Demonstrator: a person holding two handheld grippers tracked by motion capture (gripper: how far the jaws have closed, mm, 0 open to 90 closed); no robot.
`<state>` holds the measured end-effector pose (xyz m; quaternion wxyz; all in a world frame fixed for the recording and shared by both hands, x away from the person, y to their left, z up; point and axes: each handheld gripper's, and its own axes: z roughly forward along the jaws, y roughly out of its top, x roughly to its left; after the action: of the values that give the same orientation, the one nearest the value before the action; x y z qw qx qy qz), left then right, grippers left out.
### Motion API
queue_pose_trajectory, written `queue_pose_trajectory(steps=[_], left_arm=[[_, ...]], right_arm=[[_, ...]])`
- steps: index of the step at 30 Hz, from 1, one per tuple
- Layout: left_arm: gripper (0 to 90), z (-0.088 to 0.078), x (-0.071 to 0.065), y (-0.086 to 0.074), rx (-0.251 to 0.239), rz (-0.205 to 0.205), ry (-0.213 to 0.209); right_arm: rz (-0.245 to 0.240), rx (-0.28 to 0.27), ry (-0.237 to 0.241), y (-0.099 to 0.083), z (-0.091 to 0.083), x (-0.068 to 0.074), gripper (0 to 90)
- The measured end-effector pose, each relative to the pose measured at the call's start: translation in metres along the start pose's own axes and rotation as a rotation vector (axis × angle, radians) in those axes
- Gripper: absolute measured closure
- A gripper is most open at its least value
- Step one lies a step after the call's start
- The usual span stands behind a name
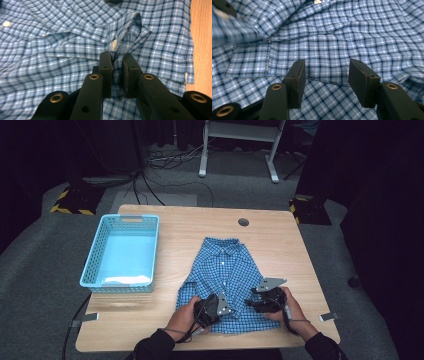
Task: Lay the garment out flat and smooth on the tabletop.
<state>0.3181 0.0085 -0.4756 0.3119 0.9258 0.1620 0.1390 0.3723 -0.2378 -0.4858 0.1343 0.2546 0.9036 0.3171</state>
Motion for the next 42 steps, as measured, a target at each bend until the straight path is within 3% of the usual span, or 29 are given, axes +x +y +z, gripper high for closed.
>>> queue_pose_trajectory(steps=[10,25,42], left_arm=[[81.1,-0.026,0.019,-0.018,-0.055,-0.085,0.047],[81.4,-0.046,0.029,-0.035,-0.073,-0.137,0.085],[81.4,-0.071,0.045,-0.072,-0.085,-0.229,0.143]], right_arm=[[0.033,0.010,0.013,-0.007,-0.006,-0.008,53.6],[0.030,0.005,0.001,-0.008,-0.006,-0.006,54.0],[0.038,0.007,0.007,-0.008,-0.007,-0.007,54.3]])
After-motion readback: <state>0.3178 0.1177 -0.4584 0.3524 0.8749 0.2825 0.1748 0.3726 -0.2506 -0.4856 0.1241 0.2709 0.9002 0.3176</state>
